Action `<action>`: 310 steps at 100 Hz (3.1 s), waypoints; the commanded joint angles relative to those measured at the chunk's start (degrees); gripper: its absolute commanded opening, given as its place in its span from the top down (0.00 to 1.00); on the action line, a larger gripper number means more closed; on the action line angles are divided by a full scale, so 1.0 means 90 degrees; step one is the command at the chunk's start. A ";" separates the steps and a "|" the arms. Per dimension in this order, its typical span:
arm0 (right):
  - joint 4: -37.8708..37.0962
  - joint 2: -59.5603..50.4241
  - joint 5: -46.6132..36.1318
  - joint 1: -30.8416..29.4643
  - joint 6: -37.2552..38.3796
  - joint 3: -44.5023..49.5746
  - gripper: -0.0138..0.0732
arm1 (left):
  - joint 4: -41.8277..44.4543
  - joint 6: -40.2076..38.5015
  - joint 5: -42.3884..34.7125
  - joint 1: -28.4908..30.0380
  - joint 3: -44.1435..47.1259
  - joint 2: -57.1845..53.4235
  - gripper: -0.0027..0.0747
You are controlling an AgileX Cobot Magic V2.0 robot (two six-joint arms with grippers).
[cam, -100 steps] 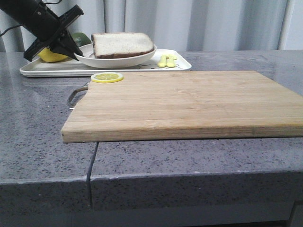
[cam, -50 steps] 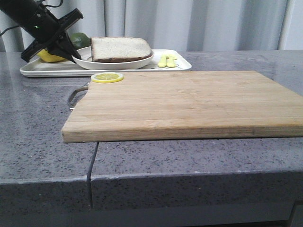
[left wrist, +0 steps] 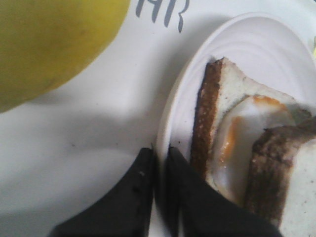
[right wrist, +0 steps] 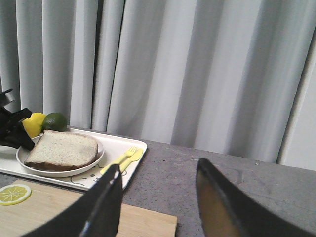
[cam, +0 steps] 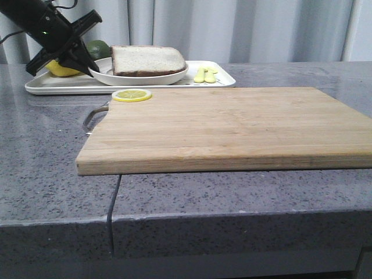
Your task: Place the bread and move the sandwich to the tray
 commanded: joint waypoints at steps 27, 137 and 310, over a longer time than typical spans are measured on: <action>-0.0408 0.0028 0.0130 -0.0031 -0.0030 -0.0173 0.43 | -0.0303 -0.0080 -0.0308 -0.0047 -0.0255 -0.0478 0.60; -0.0409 0.0028 0.0087 -0.0031 -0.0030 -0.0173 0.43 | 0.0308 0.0480 0.0908 0.0379 -0.0438 -0.1879 0.60; -0.0033 0.0028 -0.0543 -0.0031 -0.0030 -0.0173 0.45 | 0.0806 0.2532 -0.4037 0.0398 1.0508 -1.3169 0.62</action>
